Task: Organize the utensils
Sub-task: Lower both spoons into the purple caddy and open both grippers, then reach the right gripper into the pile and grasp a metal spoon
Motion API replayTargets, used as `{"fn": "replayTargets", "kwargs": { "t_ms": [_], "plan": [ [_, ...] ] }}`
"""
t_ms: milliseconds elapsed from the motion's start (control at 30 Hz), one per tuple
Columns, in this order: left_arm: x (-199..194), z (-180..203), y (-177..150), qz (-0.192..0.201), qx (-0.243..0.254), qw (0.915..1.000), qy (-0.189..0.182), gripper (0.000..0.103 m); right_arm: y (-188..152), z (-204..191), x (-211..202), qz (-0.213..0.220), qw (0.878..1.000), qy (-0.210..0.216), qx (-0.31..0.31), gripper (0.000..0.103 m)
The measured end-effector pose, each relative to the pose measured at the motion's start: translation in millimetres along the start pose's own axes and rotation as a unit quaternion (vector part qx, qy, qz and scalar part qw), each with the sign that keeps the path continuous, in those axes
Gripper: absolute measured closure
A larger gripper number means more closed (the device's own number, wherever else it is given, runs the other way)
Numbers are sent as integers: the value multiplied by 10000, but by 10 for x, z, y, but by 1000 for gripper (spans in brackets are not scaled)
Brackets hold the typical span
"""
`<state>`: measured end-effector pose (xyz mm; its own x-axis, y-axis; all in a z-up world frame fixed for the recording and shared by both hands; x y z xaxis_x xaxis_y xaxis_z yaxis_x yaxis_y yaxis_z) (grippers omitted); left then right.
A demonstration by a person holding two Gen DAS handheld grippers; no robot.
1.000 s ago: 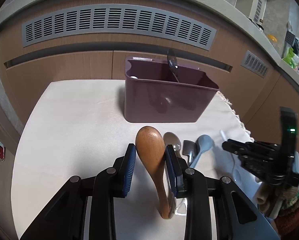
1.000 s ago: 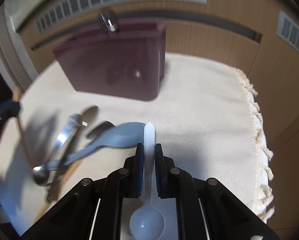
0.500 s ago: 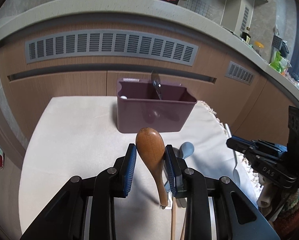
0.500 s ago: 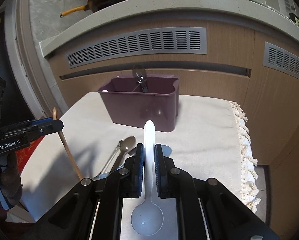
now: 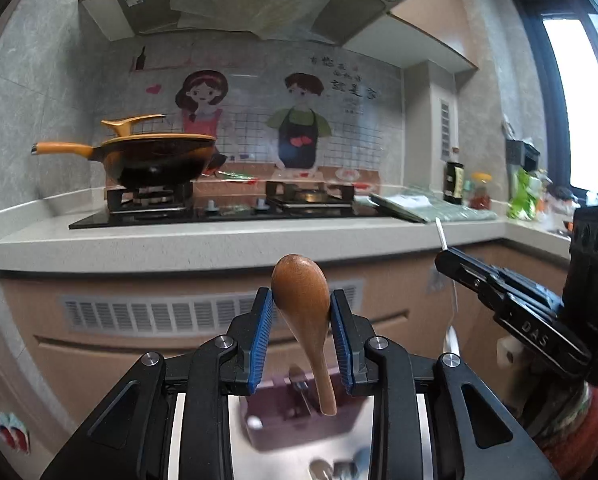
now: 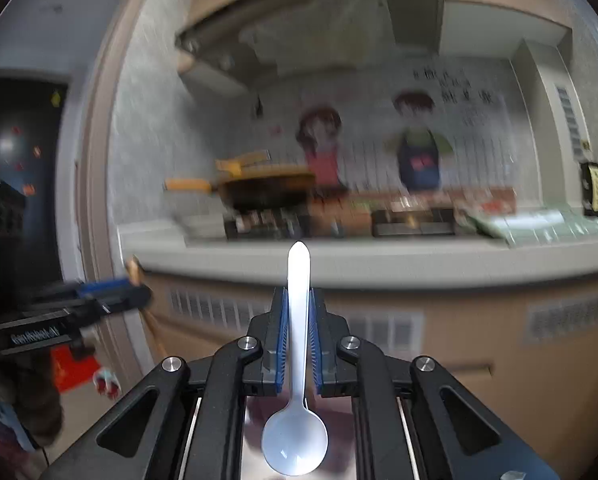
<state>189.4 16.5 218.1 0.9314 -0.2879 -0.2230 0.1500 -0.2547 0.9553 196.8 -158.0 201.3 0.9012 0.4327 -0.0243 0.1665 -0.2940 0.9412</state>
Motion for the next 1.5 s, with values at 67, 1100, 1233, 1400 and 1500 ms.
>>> {"fn": "replayTargets", "kwargs": {
  "t_ms": [67, 1100, 1233, 1400, 1500],
  "plan": [
    [250, -116, -74, -138, -139, 9998, -67, 73, -4, 50, 165, 36, 9999, 113, 102, 93],
    [1351, -204, -1192, -1586, -541, 9851, -387, 58, -1107, 1021, 1093, -1773, 9795, -625, 723, 78],
    [1077, -154, -1454, -1972, -680, 9770, -442, 56, -1312, 885, 796, -2378, 9680, -572, 567, 78],
    [872, 34, -2039, -2657, -803, 9582, -697, 56, -1956, 774, 558, -3438, 9349, -731, 500, 78],
    [801, 123, -2396, -3028, -927, 9451, -808, 56, -2267, 784, 490, -3771, 9179, -964, 775, 78]
  ]
}}
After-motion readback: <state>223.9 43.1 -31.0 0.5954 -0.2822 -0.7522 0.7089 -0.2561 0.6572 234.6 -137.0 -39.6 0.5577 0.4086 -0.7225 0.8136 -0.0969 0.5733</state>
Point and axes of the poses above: each gripper's, at about its wrist camera, not at the fingertips, and x roughly the way its jaws point, z to its right, y to its top, the point moved 2 cm from there along x, roughly the way its jaws point, and after that the axes turned 15 degrees about x, right-handed, at the moved point
